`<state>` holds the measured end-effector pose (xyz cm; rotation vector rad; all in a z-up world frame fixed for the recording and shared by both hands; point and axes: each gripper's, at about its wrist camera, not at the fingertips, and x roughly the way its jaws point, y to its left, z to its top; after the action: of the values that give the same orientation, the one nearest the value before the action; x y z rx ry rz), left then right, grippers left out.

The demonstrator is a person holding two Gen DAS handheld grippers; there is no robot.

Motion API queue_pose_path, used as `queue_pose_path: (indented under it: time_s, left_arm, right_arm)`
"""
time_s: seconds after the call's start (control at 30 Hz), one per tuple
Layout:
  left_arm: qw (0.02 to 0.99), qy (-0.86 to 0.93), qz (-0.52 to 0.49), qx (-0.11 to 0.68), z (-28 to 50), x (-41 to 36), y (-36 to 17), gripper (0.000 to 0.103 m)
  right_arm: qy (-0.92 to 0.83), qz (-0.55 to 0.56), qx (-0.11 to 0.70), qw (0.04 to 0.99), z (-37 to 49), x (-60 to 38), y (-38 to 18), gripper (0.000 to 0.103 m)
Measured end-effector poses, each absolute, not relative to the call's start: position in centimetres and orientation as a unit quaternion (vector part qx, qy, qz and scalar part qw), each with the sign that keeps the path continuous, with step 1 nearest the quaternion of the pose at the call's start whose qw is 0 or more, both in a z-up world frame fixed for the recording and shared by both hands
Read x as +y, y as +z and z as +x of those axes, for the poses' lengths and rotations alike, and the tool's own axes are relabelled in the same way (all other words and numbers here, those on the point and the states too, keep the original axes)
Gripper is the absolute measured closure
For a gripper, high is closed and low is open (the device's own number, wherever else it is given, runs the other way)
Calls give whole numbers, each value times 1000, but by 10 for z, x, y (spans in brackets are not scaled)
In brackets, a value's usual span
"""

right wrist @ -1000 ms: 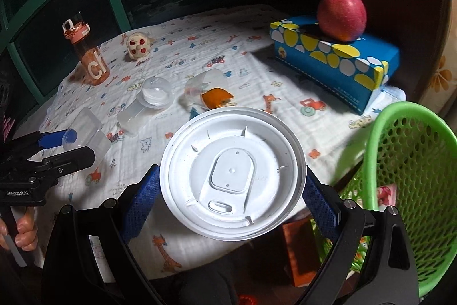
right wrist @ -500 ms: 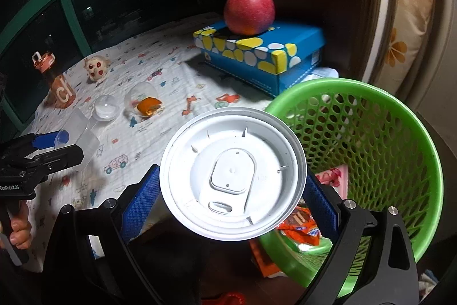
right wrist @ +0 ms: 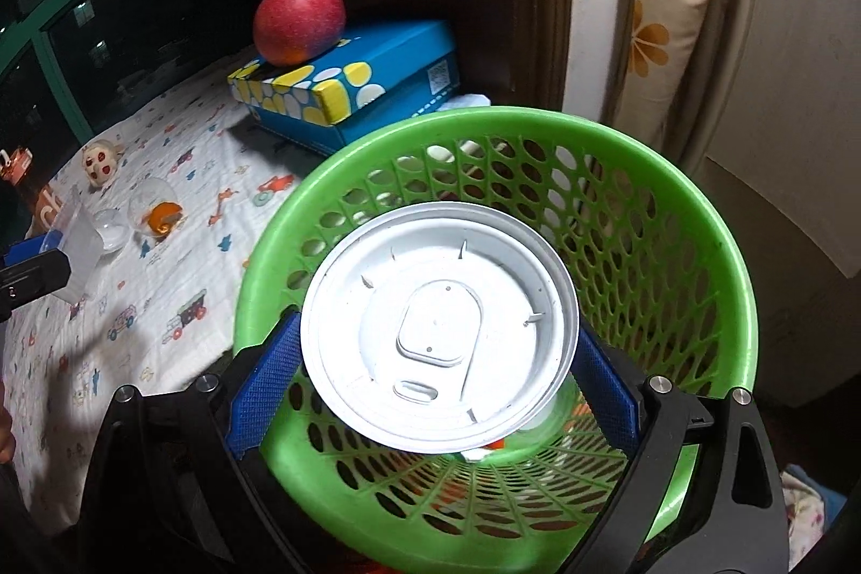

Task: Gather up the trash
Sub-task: 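Carry the clear tray and white lid over the green basket with both tools, then drop the white lid into the basket while the left tool drops the clear tray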

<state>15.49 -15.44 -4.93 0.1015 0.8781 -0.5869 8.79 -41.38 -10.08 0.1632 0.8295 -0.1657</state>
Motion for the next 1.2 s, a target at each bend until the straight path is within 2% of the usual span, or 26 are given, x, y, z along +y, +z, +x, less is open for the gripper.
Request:
queue_pose_path:
  time_s: [0.63, 1.2]
  left_arm:
    - [847, -321, 94, 414, 162, -238, -47, 16]
    - [821, -348, 127, 434, 159, -300, -69, 16]
  right_arm:
    - [-111, 104, 393, 907, 61, -451, -100, 7]
    - [-110, 125, 365, 916, 19, -457, -87, 7]
